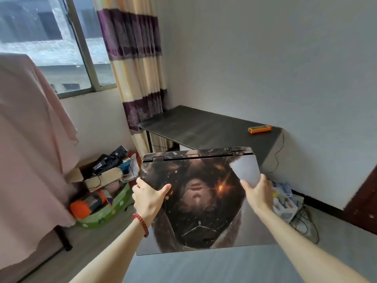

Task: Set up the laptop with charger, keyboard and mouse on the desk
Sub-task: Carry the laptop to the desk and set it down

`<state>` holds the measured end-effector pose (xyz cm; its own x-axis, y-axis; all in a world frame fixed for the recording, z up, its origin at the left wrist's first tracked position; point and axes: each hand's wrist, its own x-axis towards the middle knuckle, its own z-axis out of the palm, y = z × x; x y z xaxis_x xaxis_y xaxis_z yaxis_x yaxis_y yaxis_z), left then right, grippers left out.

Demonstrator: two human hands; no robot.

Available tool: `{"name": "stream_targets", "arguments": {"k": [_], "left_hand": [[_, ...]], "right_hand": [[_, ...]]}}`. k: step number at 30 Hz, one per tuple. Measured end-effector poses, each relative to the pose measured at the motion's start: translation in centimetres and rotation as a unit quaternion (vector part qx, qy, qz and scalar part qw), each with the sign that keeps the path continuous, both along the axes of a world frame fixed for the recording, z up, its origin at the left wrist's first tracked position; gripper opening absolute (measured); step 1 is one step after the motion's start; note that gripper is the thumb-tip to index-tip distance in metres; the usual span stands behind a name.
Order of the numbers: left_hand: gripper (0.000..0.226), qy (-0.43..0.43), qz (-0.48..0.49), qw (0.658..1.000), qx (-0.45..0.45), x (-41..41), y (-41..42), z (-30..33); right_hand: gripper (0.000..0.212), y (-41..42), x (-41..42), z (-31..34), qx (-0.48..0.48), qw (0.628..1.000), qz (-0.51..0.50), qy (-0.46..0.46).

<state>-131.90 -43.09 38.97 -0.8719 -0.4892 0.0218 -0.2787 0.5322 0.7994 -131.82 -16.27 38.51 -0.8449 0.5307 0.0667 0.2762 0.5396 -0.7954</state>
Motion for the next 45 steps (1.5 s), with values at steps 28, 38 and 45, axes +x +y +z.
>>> {"name": "stream_targets", "arguments": {"k": [28,38,45], "left_hand": [[0.084,-0.094,-0.117,0.989,-0.007,-75.8,-4.2,-7.4],[0.089,-0.174,-0.248,0.952,-0.034,-100.3,-1.0,-11.9],[0.095,-0.224,-0.331,0.916,-0.043,-113.4,1.3,-17.0]], "right_hand": [[0.062,-3.8,-71.5,-7.8,-0.005,0.995,-0.056,-0.088],[0.062,-2.6,-87.6,-12.9,-0.073,0.967,-0.186,-0.161],[0.049,-3.7,-95.3,-17.9,-0.131,0.937,-0.274,-0.173]]}}
